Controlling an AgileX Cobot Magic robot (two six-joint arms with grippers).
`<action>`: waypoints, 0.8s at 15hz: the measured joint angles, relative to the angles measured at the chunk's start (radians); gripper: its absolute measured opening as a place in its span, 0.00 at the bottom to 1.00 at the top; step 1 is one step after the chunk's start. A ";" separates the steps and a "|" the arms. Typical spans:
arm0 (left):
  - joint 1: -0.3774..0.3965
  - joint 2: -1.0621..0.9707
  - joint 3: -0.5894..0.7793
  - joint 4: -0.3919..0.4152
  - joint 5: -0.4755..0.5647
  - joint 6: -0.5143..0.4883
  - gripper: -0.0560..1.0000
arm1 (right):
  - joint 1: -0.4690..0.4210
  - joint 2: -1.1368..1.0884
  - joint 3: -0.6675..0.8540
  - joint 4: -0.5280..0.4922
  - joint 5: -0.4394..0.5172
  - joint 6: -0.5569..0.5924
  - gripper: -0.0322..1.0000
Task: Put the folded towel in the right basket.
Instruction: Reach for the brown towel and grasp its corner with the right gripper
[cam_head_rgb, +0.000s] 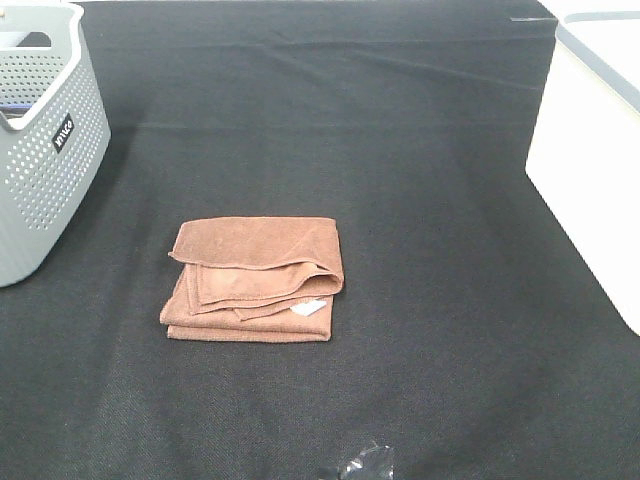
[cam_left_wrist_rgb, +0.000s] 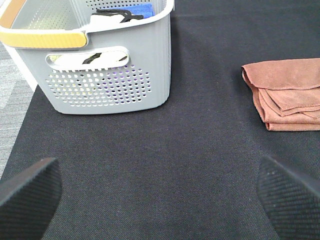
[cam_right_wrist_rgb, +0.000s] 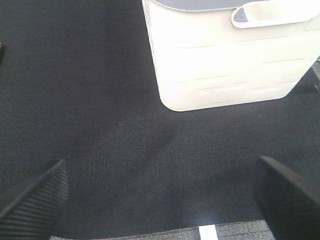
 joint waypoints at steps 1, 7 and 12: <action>0.000 0.000 0.000 0.000 0.000 0.000 0.99 | 0.000 0.000 0.000 0.000 0.000 0.000 0.97; 0.000 0.000 0.000 0.000 0.000 0.000 0.99 | 0.000 0.000 0.000 0.002 0.000 0.000 0.97; 0.000 0.000 0.000 0.000 0.000 0.000 0.99 | 0.000 0.000 0.000 0.003 0.000 0.000 0.97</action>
